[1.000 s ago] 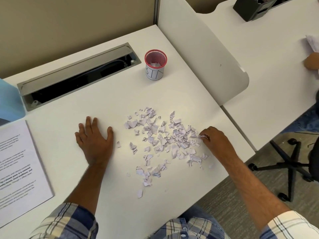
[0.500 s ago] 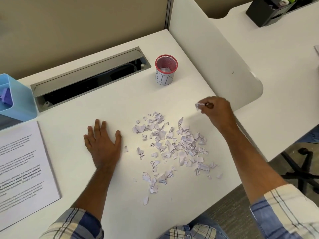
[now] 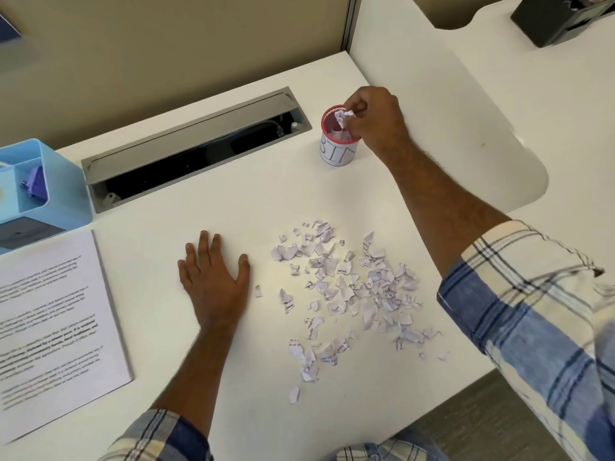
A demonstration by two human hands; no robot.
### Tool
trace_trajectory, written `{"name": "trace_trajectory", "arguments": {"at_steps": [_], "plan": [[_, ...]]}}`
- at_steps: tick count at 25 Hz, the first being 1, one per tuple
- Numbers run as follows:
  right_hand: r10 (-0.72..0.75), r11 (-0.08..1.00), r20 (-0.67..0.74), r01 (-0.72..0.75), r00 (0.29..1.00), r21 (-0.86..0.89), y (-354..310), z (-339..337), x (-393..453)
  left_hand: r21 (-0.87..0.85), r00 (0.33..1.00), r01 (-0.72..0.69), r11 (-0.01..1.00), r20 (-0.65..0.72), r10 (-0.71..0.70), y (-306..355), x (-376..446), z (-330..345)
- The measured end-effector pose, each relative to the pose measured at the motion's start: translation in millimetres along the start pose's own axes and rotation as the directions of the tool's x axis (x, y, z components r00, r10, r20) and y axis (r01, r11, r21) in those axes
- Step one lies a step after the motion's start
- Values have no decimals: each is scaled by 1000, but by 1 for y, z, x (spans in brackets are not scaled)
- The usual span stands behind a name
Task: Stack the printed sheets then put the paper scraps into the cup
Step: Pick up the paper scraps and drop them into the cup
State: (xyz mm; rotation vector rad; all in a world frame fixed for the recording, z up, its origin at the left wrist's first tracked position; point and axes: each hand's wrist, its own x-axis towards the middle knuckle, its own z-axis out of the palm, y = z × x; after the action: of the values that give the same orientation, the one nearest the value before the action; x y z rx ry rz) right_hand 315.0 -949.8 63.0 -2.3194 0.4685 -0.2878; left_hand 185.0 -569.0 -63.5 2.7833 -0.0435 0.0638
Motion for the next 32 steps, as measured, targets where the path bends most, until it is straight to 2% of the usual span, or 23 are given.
{"name": "trace_trajectory", "arguments": {"at_steps": [4,7,9,12,16,23,29,32], "plan": [[-3,999,-11,3,1000,-40,1,1,1,1,1000,2,1000,9,-2,0,1,0],[-22,998,-89,26,996,51,-1,-6,-10,-4,1000,1,1000,8,-1,0,0,0],[-51,994,-87,59,995,90,5,-11,-30,0,1000,-1,1000,4,1,0,0,0],[-10,996,-12,11,1000,85,30,-18,-80,2,1000,-3,1000,4,3,-1,0,0],[132,991,102,-134,986,12,72,-39,-165,-13,1000,-6,1000,14,6,0,-1,0],[382,924,253,-370,889,-95,121,-93,-295,-46,999,7,999,38,-5,0,-1,-1],[463,885,420,-435,781,-166,139,-121,-370,-51,1000,-8,999,27,9,-2,-1,0],[429,902,439,-400,789,-162,140,-107,-399,-55,999,-15,998,29,16,-3,-2,1]]}}
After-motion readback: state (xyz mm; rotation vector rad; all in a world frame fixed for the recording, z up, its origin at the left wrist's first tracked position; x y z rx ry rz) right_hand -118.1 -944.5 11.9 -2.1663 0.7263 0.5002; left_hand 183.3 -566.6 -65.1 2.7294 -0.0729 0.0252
